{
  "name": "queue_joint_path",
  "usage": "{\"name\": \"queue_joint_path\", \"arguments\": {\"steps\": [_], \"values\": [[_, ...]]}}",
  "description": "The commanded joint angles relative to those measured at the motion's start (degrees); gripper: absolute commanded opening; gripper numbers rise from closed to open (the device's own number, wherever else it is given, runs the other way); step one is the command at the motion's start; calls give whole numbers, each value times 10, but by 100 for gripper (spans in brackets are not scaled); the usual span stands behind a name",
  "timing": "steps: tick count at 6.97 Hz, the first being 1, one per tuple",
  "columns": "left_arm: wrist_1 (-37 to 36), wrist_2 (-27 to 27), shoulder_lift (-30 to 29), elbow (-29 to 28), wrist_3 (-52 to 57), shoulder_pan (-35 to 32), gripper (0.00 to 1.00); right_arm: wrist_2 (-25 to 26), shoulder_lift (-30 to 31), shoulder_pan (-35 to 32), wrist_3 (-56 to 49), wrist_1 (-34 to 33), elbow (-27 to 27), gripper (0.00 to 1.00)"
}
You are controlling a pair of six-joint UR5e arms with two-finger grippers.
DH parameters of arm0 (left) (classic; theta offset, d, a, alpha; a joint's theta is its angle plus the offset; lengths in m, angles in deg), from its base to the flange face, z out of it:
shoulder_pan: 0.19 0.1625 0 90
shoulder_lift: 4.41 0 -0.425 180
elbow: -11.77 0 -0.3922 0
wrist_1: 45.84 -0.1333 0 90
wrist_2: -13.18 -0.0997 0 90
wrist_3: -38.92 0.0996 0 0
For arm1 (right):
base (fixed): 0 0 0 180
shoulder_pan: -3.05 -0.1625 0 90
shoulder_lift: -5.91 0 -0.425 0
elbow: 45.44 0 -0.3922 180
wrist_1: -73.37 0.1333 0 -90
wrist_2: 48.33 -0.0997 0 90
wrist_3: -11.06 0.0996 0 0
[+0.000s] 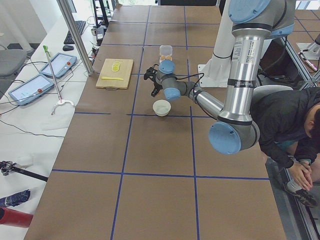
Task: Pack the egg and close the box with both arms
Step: 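Lift the egg with the left gripper and carry it to the carton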
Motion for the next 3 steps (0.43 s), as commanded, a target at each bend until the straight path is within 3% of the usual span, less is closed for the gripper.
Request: {"name": "queue_joint_path", "arguments": {"steps": [1,3], "values": [[1,-3,-84,-16,-52,4,19,0,0,0,0,0,1,100],[28,-3,-168,-49,-139,15,19,0,-2,0,1,0,1,100]]}}
